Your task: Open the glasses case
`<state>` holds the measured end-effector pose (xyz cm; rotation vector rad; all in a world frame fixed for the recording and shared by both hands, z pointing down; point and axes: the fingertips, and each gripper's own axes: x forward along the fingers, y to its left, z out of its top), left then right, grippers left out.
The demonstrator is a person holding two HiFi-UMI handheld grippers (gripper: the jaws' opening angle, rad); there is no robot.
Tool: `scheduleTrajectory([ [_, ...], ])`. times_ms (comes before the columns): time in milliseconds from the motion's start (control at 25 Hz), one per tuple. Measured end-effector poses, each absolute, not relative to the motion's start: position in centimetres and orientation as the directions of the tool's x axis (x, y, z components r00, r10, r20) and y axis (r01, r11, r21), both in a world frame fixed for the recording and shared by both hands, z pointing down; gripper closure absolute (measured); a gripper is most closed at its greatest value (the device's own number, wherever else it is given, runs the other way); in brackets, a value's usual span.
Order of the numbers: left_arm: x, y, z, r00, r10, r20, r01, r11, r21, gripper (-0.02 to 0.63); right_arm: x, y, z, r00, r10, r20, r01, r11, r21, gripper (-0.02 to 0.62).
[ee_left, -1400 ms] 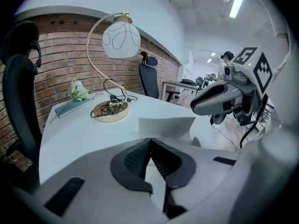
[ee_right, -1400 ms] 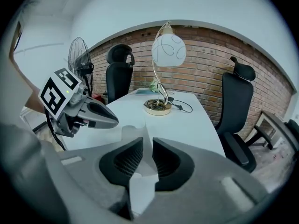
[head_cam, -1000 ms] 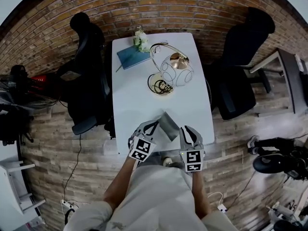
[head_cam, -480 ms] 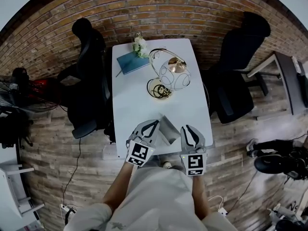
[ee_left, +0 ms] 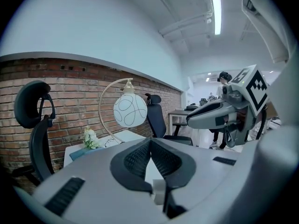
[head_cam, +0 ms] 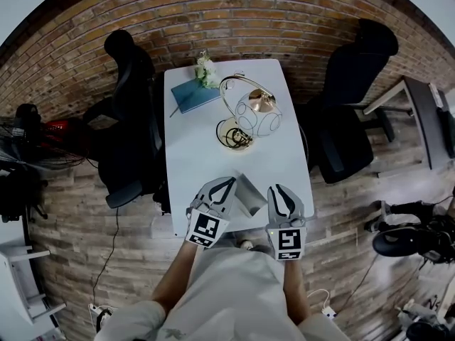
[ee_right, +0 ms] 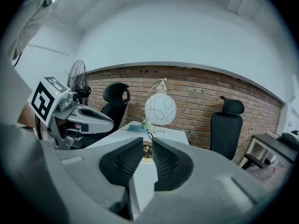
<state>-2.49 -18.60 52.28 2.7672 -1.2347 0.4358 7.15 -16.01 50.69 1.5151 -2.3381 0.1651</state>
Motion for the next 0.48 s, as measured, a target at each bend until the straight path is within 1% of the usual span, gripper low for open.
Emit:
scheduleTrajectory([
  [480, -1.7, -19.8, 50.4, 0.617, -0.744, 0.256, -0.761, -0.647, -0.045, 0.600, 8.0, -17.6, 49.1, -0.384, -0.866, 0.320, -0.898, 0.431, 0.086, 0.535],
])
